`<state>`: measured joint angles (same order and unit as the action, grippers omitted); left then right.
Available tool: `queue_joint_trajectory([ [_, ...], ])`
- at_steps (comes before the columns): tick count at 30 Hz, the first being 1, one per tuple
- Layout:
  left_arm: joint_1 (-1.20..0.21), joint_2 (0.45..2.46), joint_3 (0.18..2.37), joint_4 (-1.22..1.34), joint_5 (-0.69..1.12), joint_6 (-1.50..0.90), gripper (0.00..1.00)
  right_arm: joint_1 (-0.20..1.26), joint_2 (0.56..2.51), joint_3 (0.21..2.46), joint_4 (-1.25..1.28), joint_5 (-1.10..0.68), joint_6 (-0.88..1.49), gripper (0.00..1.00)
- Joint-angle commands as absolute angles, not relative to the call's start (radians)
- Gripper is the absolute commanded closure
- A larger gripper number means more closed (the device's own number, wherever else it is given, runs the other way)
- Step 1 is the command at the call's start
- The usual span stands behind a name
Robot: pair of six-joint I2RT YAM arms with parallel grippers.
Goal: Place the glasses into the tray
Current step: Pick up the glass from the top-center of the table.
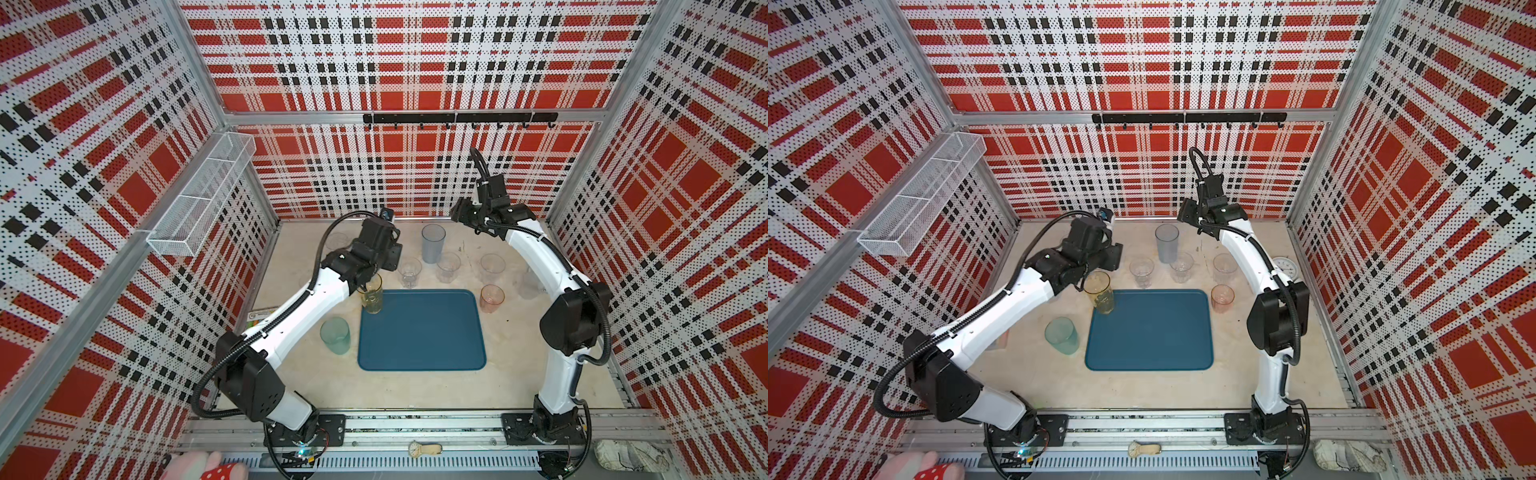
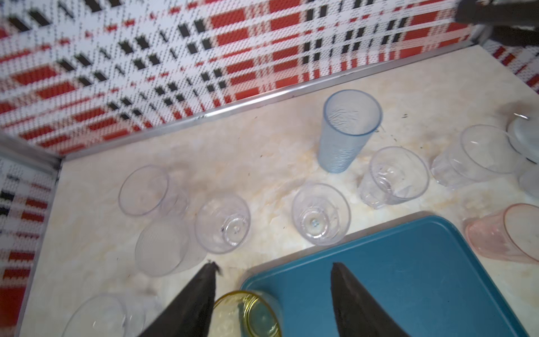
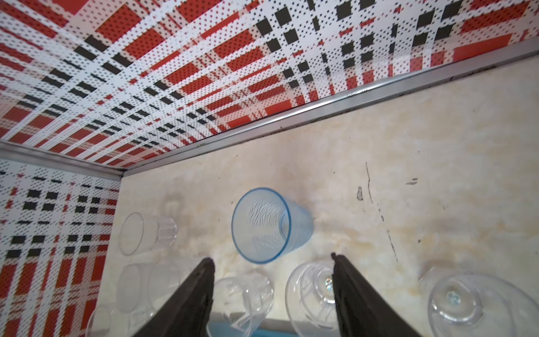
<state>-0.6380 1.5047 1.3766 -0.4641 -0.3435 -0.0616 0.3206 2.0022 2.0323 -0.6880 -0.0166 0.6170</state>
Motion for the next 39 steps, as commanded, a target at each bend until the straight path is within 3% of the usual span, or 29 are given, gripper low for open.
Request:
queue_joint_trajectory([
  [1, -0.699, 1.426, 1.27, -0.094, -0.457, 0.071, 0.21, 0.345, 2.113, 2.108, -0.77, 0.007, 0.589, 0.33],
  [6, -0.717, 1.382, 1.162, 0.083, -0.456, 0.063, 0.15, 0.354, 2.18, 2.127, -0.728, -0.028, 0.607, 0.36],
  [23, -0.698, 1.312, 1.065, 0.115, -0.401, -0.012, 0.15, 0.364, 2.376, 2.28, -0.758, -0.013, 0.61, 0.48],
  [32, -0.698, 1.276, 1.038, 0.137, -0.428, -0.03, 0.15, 0.351, 2.41, 2.287, -0.759, 0.0, 0.603, 0.61],
  [39, -0.695, 1.276, 1.037, 0.139, -0.44, -0.033, 0.15, 0.334, 2.388, 2.265, -0.727, -0.018, 0.62, 0.79],
])
